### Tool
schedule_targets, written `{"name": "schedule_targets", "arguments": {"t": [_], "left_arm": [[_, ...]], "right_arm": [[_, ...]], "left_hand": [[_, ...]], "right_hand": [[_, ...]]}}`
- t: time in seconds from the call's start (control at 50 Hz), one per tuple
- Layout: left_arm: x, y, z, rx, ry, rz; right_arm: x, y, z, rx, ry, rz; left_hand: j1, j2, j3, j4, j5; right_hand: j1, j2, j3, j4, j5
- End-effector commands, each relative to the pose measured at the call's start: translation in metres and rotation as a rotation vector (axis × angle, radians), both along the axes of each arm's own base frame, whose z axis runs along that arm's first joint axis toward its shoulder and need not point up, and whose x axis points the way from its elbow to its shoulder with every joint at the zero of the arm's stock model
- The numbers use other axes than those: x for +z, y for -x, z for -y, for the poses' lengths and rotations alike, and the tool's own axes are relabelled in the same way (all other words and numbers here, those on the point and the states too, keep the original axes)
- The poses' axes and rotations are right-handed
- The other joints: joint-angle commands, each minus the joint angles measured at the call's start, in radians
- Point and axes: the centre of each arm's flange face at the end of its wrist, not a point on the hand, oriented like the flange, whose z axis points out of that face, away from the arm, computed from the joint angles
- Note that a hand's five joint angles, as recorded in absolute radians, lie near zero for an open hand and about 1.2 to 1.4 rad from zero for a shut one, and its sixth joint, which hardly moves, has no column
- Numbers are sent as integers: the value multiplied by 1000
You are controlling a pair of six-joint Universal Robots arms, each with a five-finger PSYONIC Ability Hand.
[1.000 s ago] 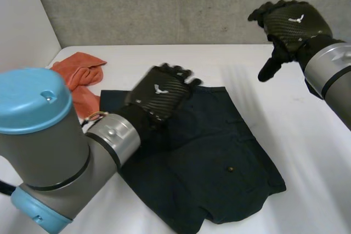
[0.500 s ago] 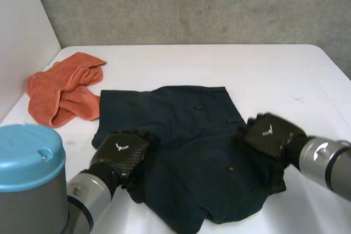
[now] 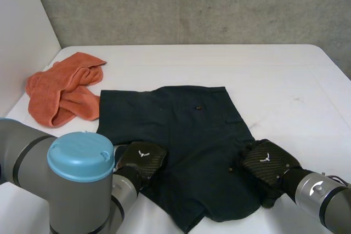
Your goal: Fold the laundry.
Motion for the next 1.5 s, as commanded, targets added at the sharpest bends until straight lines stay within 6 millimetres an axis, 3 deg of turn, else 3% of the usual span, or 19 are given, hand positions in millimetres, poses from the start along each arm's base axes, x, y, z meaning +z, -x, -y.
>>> {"name": "schedule_targets", "arguments": {"t": [0.02, 0.1, 0.18, 0.28, 0.38, 0.5, 0.58, 0.68, 0.82, 0.84, 1.02, 1.08, 1.12, 1.14, 1.16, 1.22, 1.32, 1.42, 1.5], "left_arm": [[20, 8, 4, -5, 54, -59], [53, 13, 4, -6, 112, -159], [104, 17, 7, -1, 198, -300], [171, 15, 4, -34, 302, -430], [245, 8, -7, -72, 433, -581], [286, 0, -17, -86, 488, -712], [289, -2, -16, -90, 477, -740], [270, -3, 8, -26, 396, -746], [216, -23, 97, 174, 251, -725], [199, -26, 116, 210, 213, -716], [125, -14, 182, 263, 110, -658], [103, -12, 204, 278, 113, -658], [86, -17, 223, 312, 111, -651], [83, -18, 227, 318, 111, -650], [77, -23, 237, 339, 113, -646], [77, -30, 242, 360, 121, -649], [76, -34, 236, 366, 114, -627], [119, -45, 197, 330, 182, -601], [123, -45, 157, 277, 192, -522]], "right_arm": [[-10, 2, 13, -52, 10, 46], [1, 1, 25, -82, 47, 83], [49, -2, 37, -97, 183, 148], [148, -5, 46, -117, 396, 333], [221, -4, 44, -121, 493, 474], [291, -3, 28, -103, 575, 562], [309, -2, 24, -98, 604, 572], [294, -8, 48, -107, 543, 563], [250, -43, 85, -87, 409, 529], [231, -53, 99, -97, 367, 514], [144, -104, 142, -115, 258, 463], [125, -125, 150, -130, 309, 483], [118, -133, 154, -134, 337, 491], [110, -137, 162, -155, 367, 495], [109, -137, 165, -163, 374, 493], [106, -141, 167, -174, 385, 488], [129, -132, 161, -218, 430, 475], [143, -118, 142, -221, 400, 402], [137, -106, 121, -211, 329, 309]], "left_hand": [[266, 216, 225, 213, 234], [266, 216, 225, 213, 234], [266, 216, 225, 213, 234], [266, 216, 225, 213, 234], [266, 216, 225, 213, 234], [266, 216, 225, 213, 234], [266, 216, 225, 213, 234], [266, 216, 225, 213, 234], [266, 216, 225, 213, 234], [266, 216, 225, 213, 234], [246, 196, 205, 193, 214], [-38, -87, -79, -91, -70], [-613, -663, -654, -666, -646], [-809, -859, -850, -862, -841], [-936, -986, -977, -989, -968], [-955, -1005, -996, -1008, -987], [-946, -996, -987, -999, -978], [-937, -987, -978, -990, -970], [-923, -972, -963, -976, -955]], "right_hand": [[964, 893, 913, 912, 923], [966, 895, 915, 913, 925], [966, 895, 915, 913, 925], [966, 895, 915, 913, 925], [966, 895, 915, 913, 925], [966, 895, 915, 913, 925], [966, 895, 915, 913, 925], [966, 895, 915, 913, 925], [966, 895, 915, 913, 925], [966, 895, 915, 913, 925], [966, 895, 915, 913, 925], [966, 895, 915, 913, 925], [354, 283, 303, 301, 313], [-256, -327, -307, -309, -297], [-256, -327, -307, -309, -297], [-256, -327, -307, -309, -297], [-256, -327, -307, -309, -297], [-256, -327, -307, -309, -297], [-256, -327, -307, -309, -297]]}}
